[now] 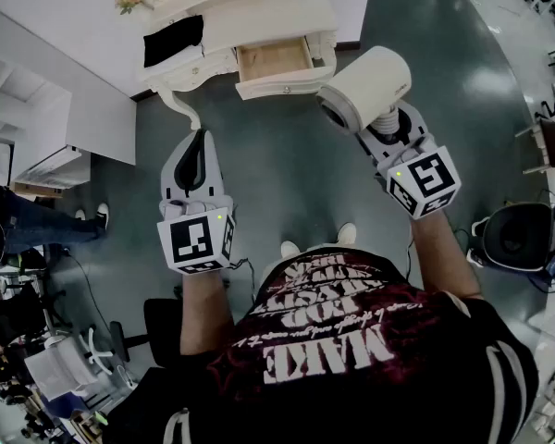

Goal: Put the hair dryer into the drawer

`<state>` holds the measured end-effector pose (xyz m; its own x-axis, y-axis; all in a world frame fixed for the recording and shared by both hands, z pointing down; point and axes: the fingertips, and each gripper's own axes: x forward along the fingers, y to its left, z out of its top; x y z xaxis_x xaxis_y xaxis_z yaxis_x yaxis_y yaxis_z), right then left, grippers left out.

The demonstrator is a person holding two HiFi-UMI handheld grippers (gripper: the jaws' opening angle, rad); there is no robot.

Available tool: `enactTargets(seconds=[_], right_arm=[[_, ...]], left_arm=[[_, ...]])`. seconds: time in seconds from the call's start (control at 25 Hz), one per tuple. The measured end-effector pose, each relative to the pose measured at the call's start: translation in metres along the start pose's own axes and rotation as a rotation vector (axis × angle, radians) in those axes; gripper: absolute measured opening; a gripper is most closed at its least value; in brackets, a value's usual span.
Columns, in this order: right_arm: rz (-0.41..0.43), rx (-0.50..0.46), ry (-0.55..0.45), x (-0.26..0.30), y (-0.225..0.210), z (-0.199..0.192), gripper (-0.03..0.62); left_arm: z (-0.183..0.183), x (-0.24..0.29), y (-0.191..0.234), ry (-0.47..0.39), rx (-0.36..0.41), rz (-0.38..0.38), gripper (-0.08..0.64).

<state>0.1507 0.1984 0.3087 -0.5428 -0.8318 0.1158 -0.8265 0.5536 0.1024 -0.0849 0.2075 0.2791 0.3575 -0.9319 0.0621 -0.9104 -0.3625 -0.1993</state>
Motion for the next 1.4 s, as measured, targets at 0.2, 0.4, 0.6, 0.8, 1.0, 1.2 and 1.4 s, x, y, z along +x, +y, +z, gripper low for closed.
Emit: enactTargets(seconds=[0.2, 0.4, 0.6, 0.8, 1.0, 1.2, 1.4], right_arm=[[-0.005, -0.013, 0.02, 0.009, 0.034, 0.0, 0.201], [-0.054, 0.015, 0.014, 0.008, 0.048, 0.006, 0.202], [-0.103, 0.02, 0.01, 0.007, 0.057, 0.015, 0.202], [-0.136, 0.035, 0.0, 0.001, 0.071, 0.016, 0.201], [-0.124, 0.06, 0.003, 0.006, 0.078, 0.019, 0.201], [-0.112, 0.069, 0.013, 0.019, 0.072, 0.02, 0.201], [-0.095, 0.077, 0.026, 0.033, 0.065, 0.015, 0.201]], left_arm=[[-0.008, -0.012, 0.017, -0.012, -0.008, -0.024, 0.005], [-0.015, -0.02, 0.027, -0.017, -0.011, -0.064, 0.005], [-0.014, -0.029, 0.048, -0.038, -0.012, -0.081, 0.005], [-0.026, -0.039, 0.062, -0.041, -0.016, -0.098, 0.005], [-0.037, -0.039, 0.069, -0.031, -0.054, -0.111, 0.005], [-0.041, -0.027, 0.075, -0.027, -0.076, -0.11, 0.005], [-0.043, -0.014, 0.079, -0.024, -0.072, -0.114, 0.005]])
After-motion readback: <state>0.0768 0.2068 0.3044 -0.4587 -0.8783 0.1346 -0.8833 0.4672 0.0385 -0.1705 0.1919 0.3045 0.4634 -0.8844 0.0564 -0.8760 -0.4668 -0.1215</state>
